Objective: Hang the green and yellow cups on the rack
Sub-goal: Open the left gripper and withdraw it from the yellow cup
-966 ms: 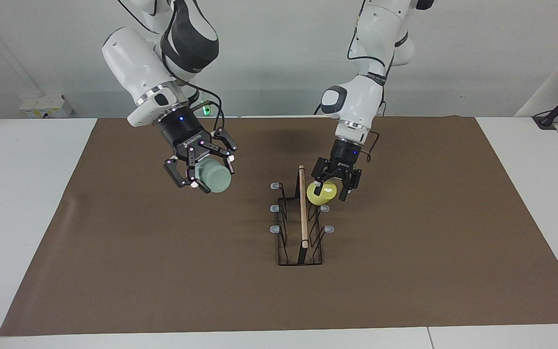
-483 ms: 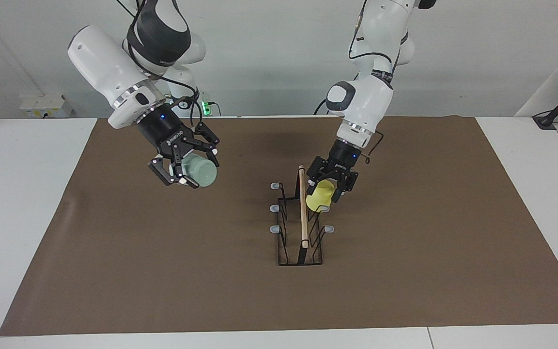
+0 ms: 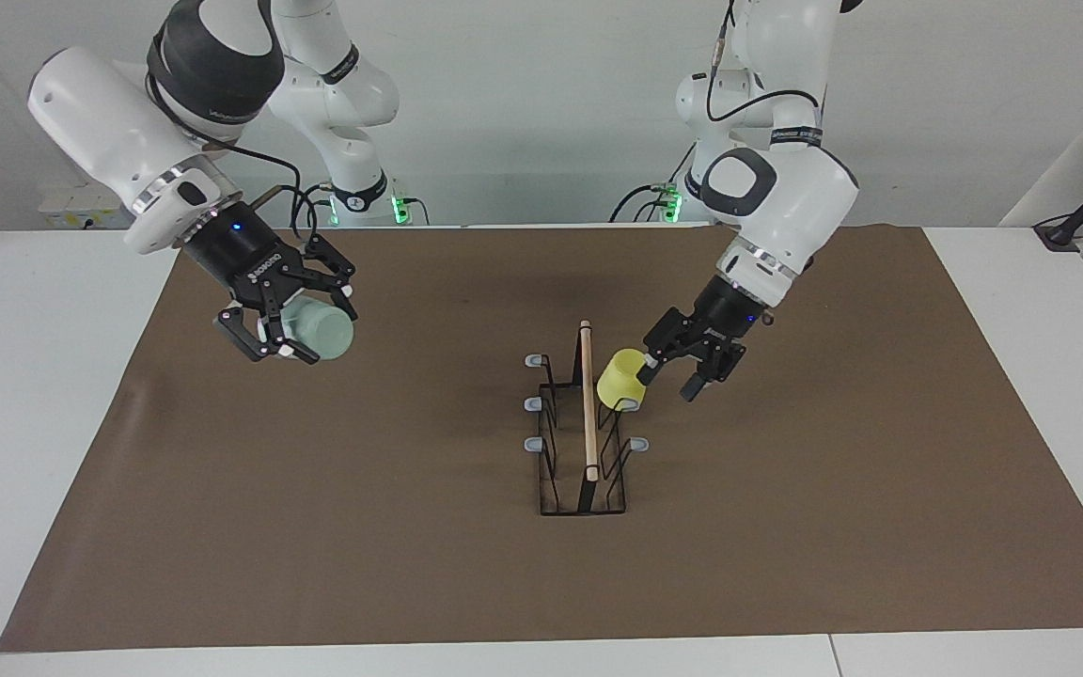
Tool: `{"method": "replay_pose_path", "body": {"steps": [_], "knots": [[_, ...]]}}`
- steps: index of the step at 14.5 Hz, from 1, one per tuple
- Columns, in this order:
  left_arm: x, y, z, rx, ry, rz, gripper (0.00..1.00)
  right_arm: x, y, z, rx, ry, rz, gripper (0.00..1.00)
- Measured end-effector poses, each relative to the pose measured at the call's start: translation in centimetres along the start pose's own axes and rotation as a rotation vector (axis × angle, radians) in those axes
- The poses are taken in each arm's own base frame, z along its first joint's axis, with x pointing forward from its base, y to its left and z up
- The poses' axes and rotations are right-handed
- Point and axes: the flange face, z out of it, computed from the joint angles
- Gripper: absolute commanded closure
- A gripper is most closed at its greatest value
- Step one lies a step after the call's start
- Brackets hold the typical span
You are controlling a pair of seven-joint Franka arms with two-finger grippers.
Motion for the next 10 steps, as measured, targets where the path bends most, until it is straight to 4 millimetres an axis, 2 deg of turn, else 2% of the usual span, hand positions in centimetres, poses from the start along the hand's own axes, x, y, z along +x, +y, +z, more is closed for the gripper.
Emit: {"method": "replay_pose_path", "body": {"steps": [3,5,8,10], "knots": [[2.2,-1.7,-2.0,0.094,-0.108,0.108,0.00,-0.6,0.3,-0.9,0.039,0.037,0.012,1.00],[4.0,-2.9,-4.2,0.196,-0.177,0.195,0.00,-0.9,0.5,-1.9,0.065,0.084,0.016,1.00],[5.7,-3.9,-6.5,0.378,-0.209,0.340,0.00,-1.0,0.5,-2.9,0.091,0.138,0.043,1.00],[6.8,-5.2,-8.2,0.471,-0.227,0.376,0.00,-0.9,0.5,-3.0,0.098,0.166,0.059,1.00]]}}
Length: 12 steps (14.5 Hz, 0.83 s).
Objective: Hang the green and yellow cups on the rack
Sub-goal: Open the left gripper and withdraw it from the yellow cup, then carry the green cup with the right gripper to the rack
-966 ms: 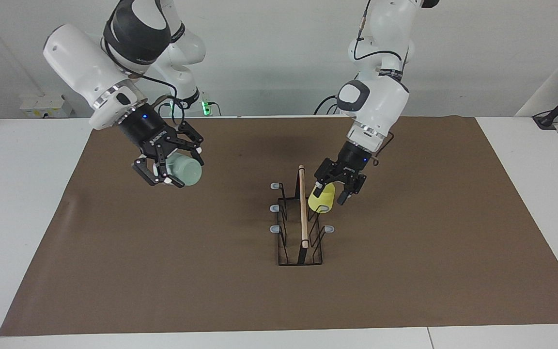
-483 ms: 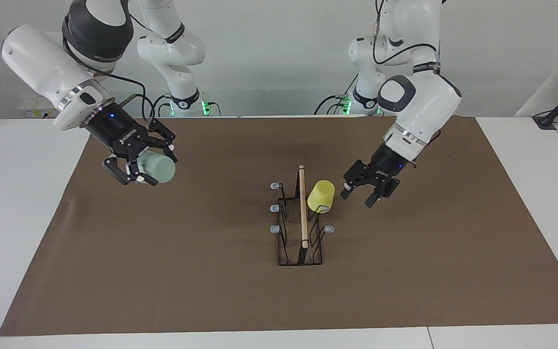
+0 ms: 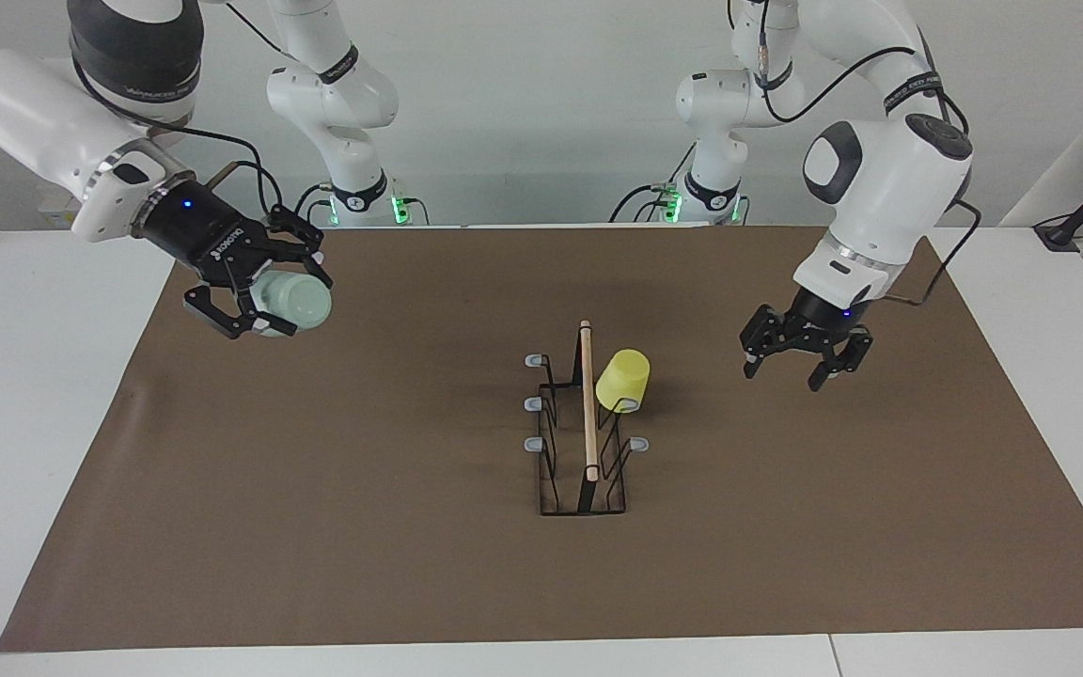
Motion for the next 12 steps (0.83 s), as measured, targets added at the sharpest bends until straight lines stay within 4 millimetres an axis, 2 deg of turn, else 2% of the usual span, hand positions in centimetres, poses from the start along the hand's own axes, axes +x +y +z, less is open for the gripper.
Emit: {"method": "replay_pose_path", "body": {"steps": [4,6,8,12], "knots": [[-0.5,-5.3,-2.8,0.058,-0.063,-0.058,0.00,0.2,-0.3,0.4,0.030,0.113,0.067,1.00],[-0.8,-6.7,-4.8,0.066,-0.078,-0.050,0.00,0.0,-0.4,0.2,0.045,0.126,0.077,1.00],[-0.9,-7.0,-6.9,0.079,-0.103,-0.004,0.00,-0.1,-0.5,-0.1,0.059,0.150,0.091,1.00],[-2.1,-6.1,-11.0,0.089,-0.144,0.023,0.00,-0.4,-0.9,0.3,0.088,0.373,0.195,1.00]]}}
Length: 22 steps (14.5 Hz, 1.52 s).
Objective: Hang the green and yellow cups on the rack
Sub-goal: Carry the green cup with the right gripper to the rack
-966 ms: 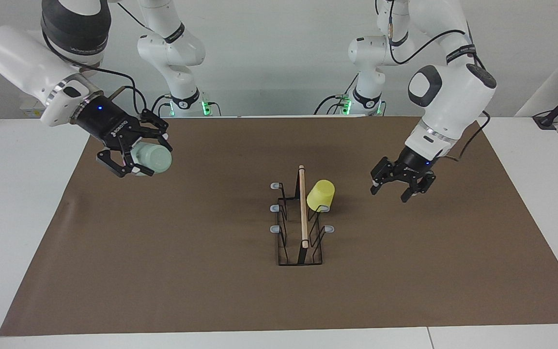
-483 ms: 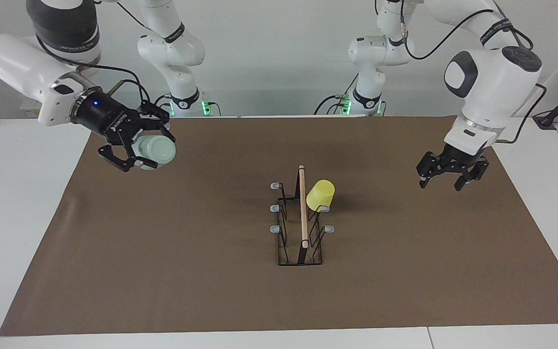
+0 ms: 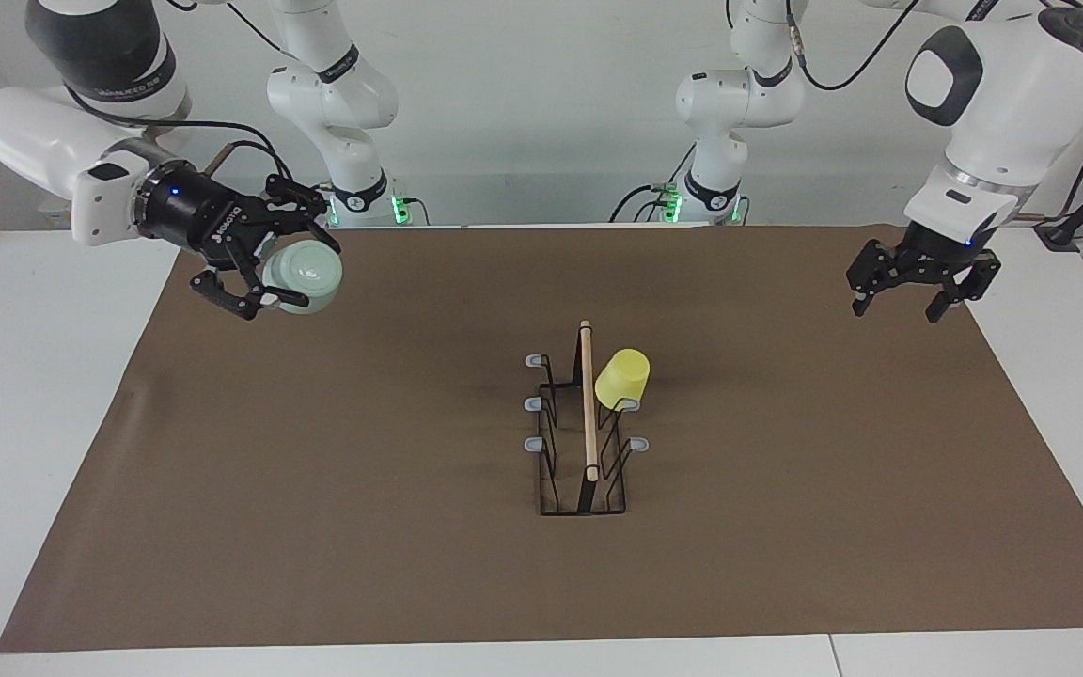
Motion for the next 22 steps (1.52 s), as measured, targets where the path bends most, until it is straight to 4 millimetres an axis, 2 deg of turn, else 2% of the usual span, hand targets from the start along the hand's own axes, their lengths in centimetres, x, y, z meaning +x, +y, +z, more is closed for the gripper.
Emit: {"method": "replay_pose_path", "body": {"steps": [4,7,9,15,20,22], "knots": [[-2.1,1.0,-2.2,-0.013,-0.052,0.013,0.00,-3.1,0.3,1.4,0.013,0.142,-0.006,1.00],[-2.5,2.2,-2.6,-0.017,-0.067,0.033,0.00,-6.9,0.0,4.3,0.025,0.222,-0.030,1.00],[-2.6,2.5,-2.4,-0.019,-0.078,0.039,0.00,-8.4,-0.5,5.9,0.031,0.252,-0.034,1.00],[-2.8,2.4,-2.1,-0.020,-0.093,0.033,0.00,-14.5,-3.9,11.0,0.025,0.334,-0.030,1.00],[-3.0,2.5,-1.6,-0.018,-0.108,0.033,0.00,-18.8,-7.1,14.9,-0.029,0.364,-0.034,1.00],[-3.0,2.6,-1.6,0.005,-0.114,0.041,0.00,-20.4,-7.7,16.0,-0.040,0.342,-0.057,1.00]]}}
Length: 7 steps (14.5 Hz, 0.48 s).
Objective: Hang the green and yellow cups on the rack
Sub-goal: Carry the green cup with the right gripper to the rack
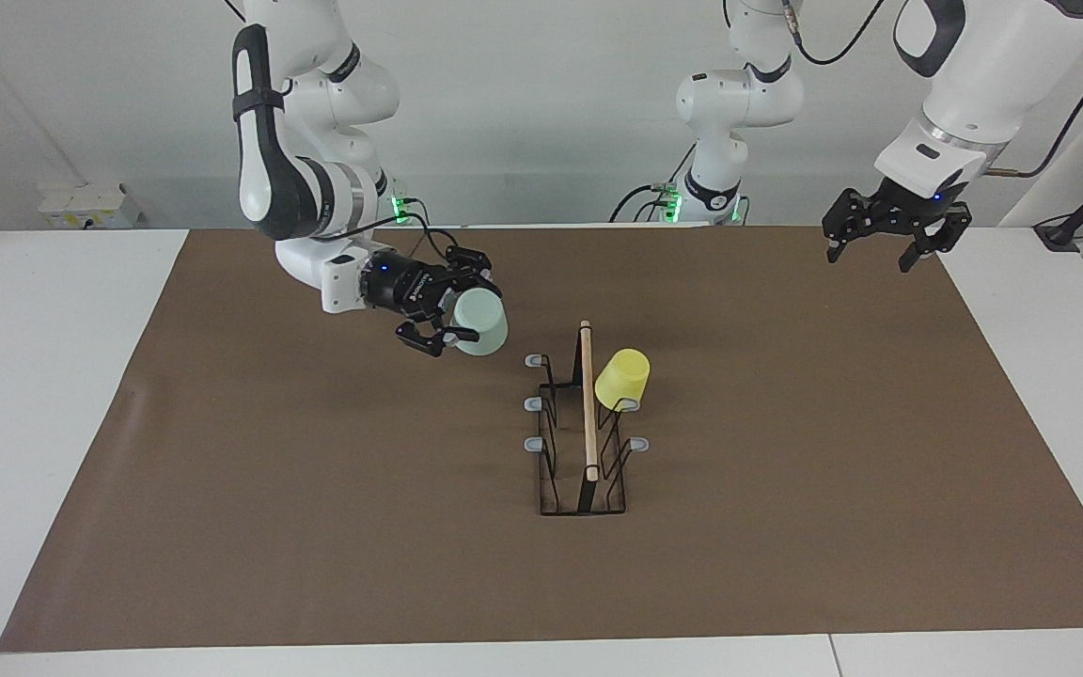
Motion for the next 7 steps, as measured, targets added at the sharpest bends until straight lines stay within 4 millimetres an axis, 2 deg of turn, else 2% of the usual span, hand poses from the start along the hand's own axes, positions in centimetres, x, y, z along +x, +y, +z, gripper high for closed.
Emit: {"method": "replay_pose_path", "body": {"steps": [3,6,7], "knots": [[0.0,0.1,0.1,0.008,-0.004,-0.003,0.00,-3.3,-0.2,0.2,-0.022,-0.015,-0.026,1.00],[0.0,0.0,0.2,0.008,-0.005,-0.006,0.00,-8.4,-1.0,1.1,-0.036,-0.025,-0.026,1.00],[-0.1,0.0,0.1,0.008,-0.005,-0.007,0.00,-8.9,-1.0,1.6,-0.036,0.006,-0.027,1.00]]}}
